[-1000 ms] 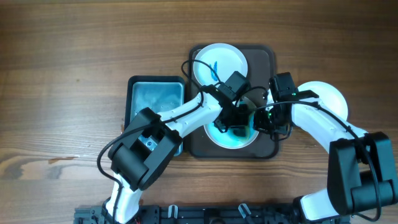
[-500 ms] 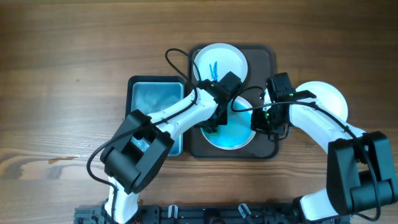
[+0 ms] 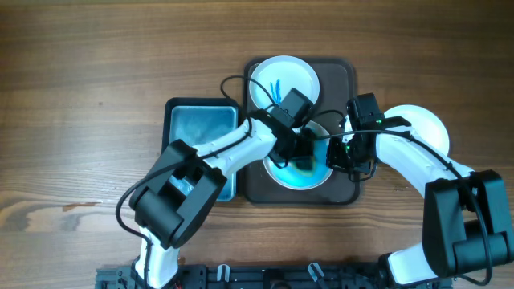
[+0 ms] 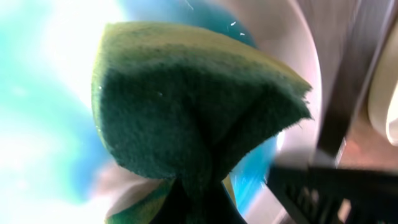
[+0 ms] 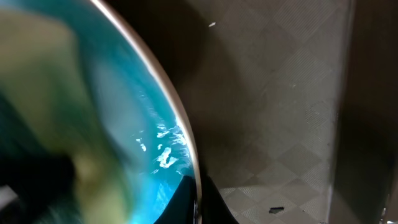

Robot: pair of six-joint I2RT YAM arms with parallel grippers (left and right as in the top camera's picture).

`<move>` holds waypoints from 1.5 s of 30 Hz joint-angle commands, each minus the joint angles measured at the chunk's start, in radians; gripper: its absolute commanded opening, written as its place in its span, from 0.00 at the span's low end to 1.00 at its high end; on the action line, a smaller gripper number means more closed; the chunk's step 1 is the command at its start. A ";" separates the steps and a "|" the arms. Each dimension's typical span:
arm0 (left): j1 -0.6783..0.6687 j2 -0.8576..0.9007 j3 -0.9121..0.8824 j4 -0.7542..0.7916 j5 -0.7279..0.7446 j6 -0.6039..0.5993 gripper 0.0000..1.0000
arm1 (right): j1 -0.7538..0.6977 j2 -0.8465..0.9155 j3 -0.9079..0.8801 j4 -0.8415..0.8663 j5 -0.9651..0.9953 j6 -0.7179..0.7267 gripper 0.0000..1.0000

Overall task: Clean dirty plates on tray and stack at the side
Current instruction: 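Scrub the front plate with the sponge held in the left gripper, then move the sponge back into the water tray with the left gripper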

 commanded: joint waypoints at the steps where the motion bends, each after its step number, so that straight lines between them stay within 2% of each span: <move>1: -0.048 0.017 -0.023 -0.021 0.137 -0.033 0.04 | 0.007 0.031 -0.010 0.000 0.060 -0.008 0.04; 8: -0.019 0.017 -0.023 -0.115 0.048 0.004 0.04 | 0.007 0.031 -0.010 -0.001 0.059 -0.008 0.04; 15: 0.058 0.000 -0.023 -0.340 -0.383 -0.010 0.04 | 0.007 0.031 -0.010 0.001 0.059 -0.008 0.04; 18: 0.090 -0.026 -0.023 -0.381 -0.476 -0.012 0.04 | 0.007 0.031 -0.010 0.003 0.059 -0.008 0.04; 25: 0.089 -0.191 -0.021 -0.380 -0.467 -0.035 0.04 | 0.007 0.031 -0.010 0.010 0.060 -0.008 0.04; 32: 0.117 -0.383 -0.022 -0.399 -0.293 -0.030 0.04 | 0.007 0.031 -0.010 0.009 0.060 -0.008 0.04; 36: 0.210 -0.467 -0.022 -0.495 -0.371 -0.003 0.04 | 0.009 0.031 -0.010 0.008 0.059 -0.008 0.04; 40: 0.324 -0.465 -0.036 -0.594 -0.531 -0.004 0.04 | 0.010 0.031 -0.010 0.020 0.060 -0.016 0.04; 43: 0.412 -0.447 -0.187 -0.505 -0.537 -0.004 0.04 | 0.010 0.029 -0.005 0.076 0.060 -0.063 0.04; 45: 0.433 -0.441 -0.272 -0.445 -0.534 -0.004 0.04 | 0.010 0.014 0.020 0.022 0.060 -0.060 0.04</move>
